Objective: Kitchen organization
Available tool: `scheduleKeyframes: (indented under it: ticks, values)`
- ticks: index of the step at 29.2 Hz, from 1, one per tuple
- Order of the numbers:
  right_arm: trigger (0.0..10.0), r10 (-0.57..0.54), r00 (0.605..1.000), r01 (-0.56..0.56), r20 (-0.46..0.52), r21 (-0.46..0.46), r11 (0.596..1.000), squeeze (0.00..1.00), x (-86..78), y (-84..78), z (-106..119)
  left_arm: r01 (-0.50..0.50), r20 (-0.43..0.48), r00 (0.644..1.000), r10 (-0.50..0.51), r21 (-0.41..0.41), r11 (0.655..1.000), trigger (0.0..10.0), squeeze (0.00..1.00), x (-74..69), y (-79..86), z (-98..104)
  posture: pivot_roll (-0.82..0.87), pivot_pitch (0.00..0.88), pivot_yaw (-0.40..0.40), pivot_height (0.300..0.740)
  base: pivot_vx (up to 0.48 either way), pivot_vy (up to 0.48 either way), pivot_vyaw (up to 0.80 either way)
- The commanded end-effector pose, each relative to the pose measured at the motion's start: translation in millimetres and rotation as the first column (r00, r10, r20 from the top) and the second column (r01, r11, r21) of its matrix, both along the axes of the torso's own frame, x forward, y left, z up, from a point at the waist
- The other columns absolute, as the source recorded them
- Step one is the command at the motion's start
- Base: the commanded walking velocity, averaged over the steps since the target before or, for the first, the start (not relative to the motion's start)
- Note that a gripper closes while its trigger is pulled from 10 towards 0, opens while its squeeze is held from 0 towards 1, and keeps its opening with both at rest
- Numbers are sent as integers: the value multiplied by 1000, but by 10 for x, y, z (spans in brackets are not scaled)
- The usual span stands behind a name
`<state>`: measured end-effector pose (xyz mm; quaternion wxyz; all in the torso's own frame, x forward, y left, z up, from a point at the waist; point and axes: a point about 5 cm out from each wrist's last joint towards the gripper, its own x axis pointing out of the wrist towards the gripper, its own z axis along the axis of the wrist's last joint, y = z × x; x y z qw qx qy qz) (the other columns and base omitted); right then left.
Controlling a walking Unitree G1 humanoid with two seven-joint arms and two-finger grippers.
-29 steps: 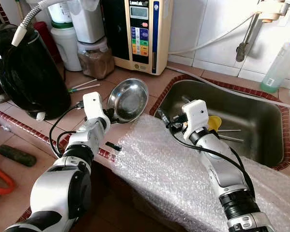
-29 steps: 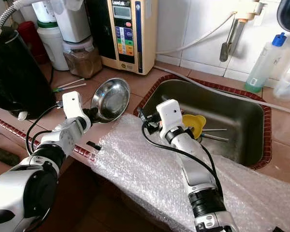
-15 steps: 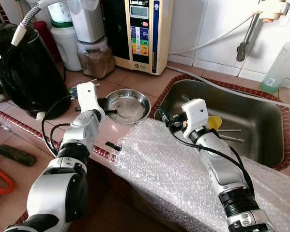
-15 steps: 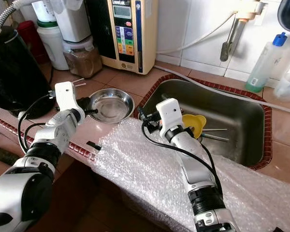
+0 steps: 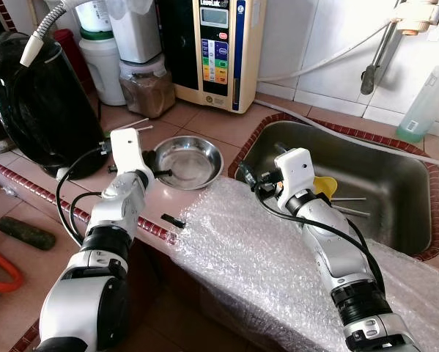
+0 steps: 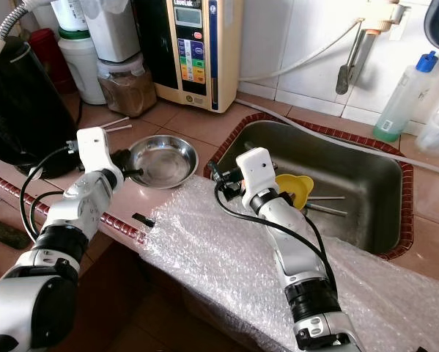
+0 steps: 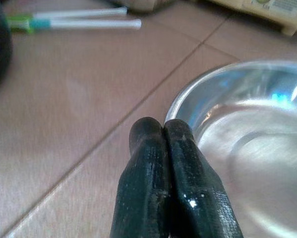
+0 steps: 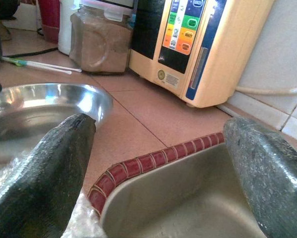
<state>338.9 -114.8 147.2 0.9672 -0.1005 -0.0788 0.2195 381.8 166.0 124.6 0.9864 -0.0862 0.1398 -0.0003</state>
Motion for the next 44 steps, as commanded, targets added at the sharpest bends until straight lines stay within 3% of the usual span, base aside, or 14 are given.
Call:
scheduleKeyframes:
  ticks: [1,2,8,9,10,11,15,16,17,24,25,27,28,44]
  values:
    - [10000,9,1000,-9,7,-2,1000,839,19,10,25,13,-30,999,-14,-14,1000,6275,1000,-34,-12,-71,-4,0,31,740,0,0,0]
    - [10000,9,1000,-9,6,-4,1000,843,20,11,23,15,-40,999,-16,-27,1000,10000,1000,-51,-15,-110,-3,0,29,740,0,0,0]
    - [10000,11,1000,-11,5,-8,1000,843,25,7,23,2,-53,999,-3,-21,1000,10000,1000,-62,-7,-140,-7,0,27,740,0,0,0]
    - [10000,11,1000,-11,6,-11,1000,839,28,0,26,-6,-58,998,5,-22,1000,10000,651,-51,-8,-125,-7,0,27,740,0,0,0]
    - [10000,11,1000,-11,7,-12,1000,839,29,-3,27,-8,-58,998,6,-27,1000,10000,651,-46,-11,-115,-7,0,28,740,0,0,0]
    - [10000,11,1000,-10,8,-13,1000,839,31,-6,27,-6,-55,998,4,-43,999,10000,0,-32,-24,-90,-6,0,29,740,0,0,0]
    - [10000,10,1000,-10,7,-12,1000,839,34,-2,25,-3,-40,999,1,-49,999,10000,0,2,-41,-21,-6,0,29,740,0,0,0]
    - [10000,11,1000,-11,8,-12,1000,839,33,4,24,-12,-35,999,10,-41,999,10000,369,17,-33,15,-6,0,29,740,0,0,0]
    - [10000,11,1000,-11,7,-12,1000,839,32,5,23,-16,-20,1000,15,-47,999,10000,1000,29,-28,52,-5,0,30,740,0,0,0]
    - [10000,11,1000,-11,6,-13,1000,839,32,1,16,-47,4,999,47,-55,997,10000,1000,62,17,162,-3,0,29,740,0,0,0]
    - [10000,12,1000,-12,6,-13,1000,839,36,2,17,-51,-15,999,50,-46,998,10000,333,67,20,157,-3,0,29,740,0,0,0]
    - [10000,12,1000,-12,6,-13,1000,839,38,4,18,-52,-29,998,50,-44,998,10000,333,68,22,143,-2,0,29,740,0,0,0]
    - [10000,12,1000,-12,7,-13,1000,839,41,8,22,-46,-51,998,44,-49,998,10000,0,67,14,118,-2,0,29,740,0,0,0]
    - [10000,6,1000,-6,7,-6,1000,839,27,14,9,39,-71,996,-48,-119,992,10000,0,92,-212,147,-6,0,40,740,0,0,0]
